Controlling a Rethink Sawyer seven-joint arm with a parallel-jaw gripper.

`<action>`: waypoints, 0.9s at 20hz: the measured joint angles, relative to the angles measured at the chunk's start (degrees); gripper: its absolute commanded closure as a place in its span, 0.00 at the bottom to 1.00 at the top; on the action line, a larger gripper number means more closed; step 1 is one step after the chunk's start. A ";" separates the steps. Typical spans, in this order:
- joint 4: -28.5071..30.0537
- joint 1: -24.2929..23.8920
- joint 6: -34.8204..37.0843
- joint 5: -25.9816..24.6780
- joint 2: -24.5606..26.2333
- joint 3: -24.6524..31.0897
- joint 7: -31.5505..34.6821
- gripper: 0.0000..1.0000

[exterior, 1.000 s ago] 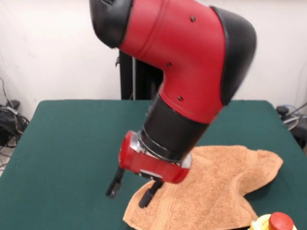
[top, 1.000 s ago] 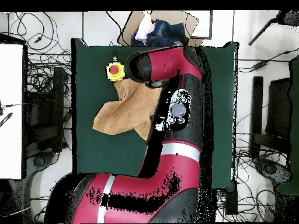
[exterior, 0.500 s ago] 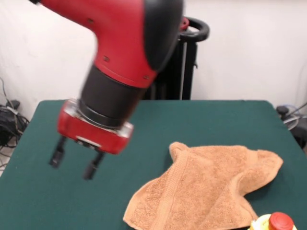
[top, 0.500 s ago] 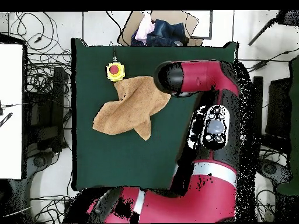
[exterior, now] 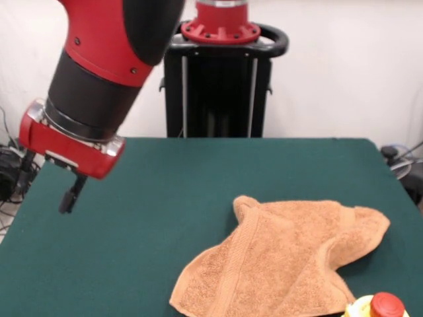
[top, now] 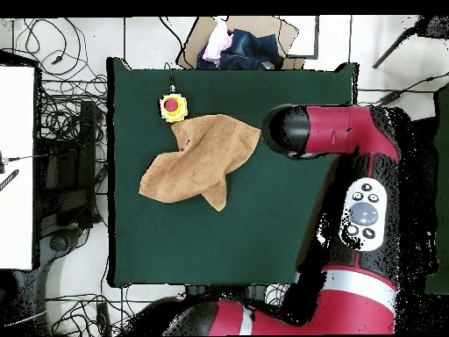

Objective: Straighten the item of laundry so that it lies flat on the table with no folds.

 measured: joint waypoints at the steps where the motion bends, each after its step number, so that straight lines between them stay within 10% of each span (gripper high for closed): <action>1: 0.89 -0.61 -0.10 -0.45 -0.84 0.38 -0.37 0.00; 18: 3.09 -3.34 -0.10 -0.59 -4.26 5.42 -1.92 0.00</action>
